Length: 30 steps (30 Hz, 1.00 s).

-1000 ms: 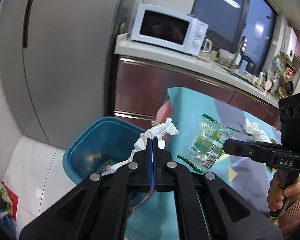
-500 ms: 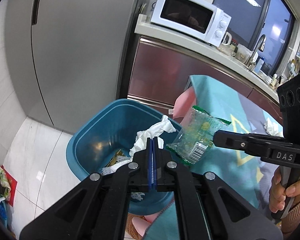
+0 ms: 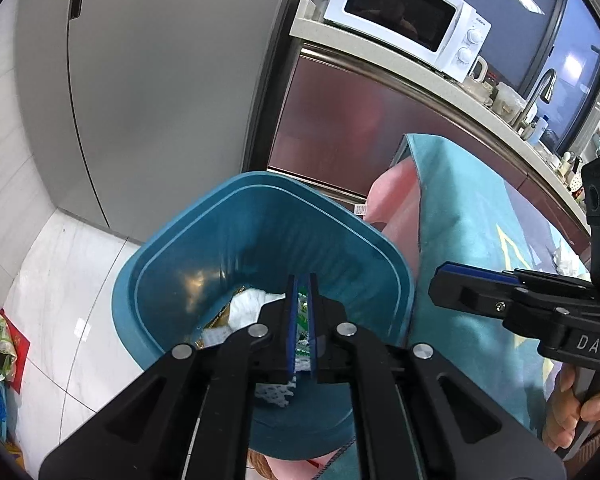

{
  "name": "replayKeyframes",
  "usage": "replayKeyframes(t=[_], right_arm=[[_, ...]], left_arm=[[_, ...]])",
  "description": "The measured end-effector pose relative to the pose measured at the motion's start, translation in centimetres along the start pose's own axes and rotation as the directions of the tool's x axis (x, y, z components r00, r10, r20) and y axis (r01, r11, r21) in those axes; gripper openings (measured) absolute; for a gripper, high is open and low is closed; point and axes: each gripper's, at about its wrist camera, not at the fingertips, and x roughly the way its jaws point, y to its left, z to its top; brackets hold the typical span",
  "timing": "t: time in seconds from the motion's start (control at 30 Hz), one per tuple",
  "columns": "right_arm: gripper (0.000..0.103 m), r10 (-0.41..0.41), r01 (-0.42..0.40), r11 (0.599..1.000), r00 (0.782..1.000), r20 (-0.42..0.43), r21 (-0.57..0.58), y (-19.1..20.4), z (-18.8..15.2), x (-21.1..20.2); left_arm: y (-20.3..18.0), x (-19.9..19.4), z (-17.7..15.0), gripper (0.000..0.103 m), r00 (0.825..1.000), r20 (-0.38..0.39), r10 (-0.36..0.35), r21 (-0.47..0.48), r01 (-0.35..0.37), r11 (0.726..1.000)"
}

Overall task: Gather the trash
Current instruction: 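Open both tools to drop the tissue and wrapper into the teal bin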

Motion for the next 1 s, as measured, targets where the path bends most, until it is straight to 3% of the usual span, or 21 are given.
replayKeyframes(t=[0.1, 0.23, 0.37, 0.53, 0.73, 1.0], right_arm=[[0.018, 0.009, -0.009, 1.0, 1.0, 0.013, 0.009, -0.3, -0.3, -0.8], [0.02, 0.018, -0.019, 1.0, 0.999, 0.043, 0.008, -0.3, -0.9, -2.4], [0.028, 0.006, -0.005, 1.0, 0.996, 0.093, -0.011, -0.3, -2.4, -5.1], [0.029, -0.034, 0.037, 0.999, 0.987, 0.159, -0.018, -1.2, -4.2, -9.4], [0.032, -0.106, 0.104, 0.994, 0.959, 0.262, 0.02, -3.5, -6.8, -15.6], [0.032, -0.209, 0.183, 0.977, 0.915, 0.345, 0.107, -7.0, -10.5, -22.1]], left_arm=[[-0.5, -0.6, -0.3, 0.016, 1.0, 0.017, -0.01, 0.011, 0.01, 1.0], [-1.6, -2.1, -0.5, 0.046, 0.998, 0.059, -0.02, 0.027, 0.018, 0.999], [-3.3, -4.0, -0.7, 0.053, 0.993, 0.102, -0.055, 0.061, 0.049, 0.997], [-7.2, -6.2, -1.3, 0.068, 0.982, 0.142, -0.128, 0.141, 0.108, 0.984], [-13.5, -6.8, -2.9, 0.072, 0.966, 0.123, -0.226, 0.256, 0.189, 0.948], [-22.8, -5.5, -5.5, 0.073, 0.936, 0.021, -0.351, 0.373, 0.318, 0.871]])
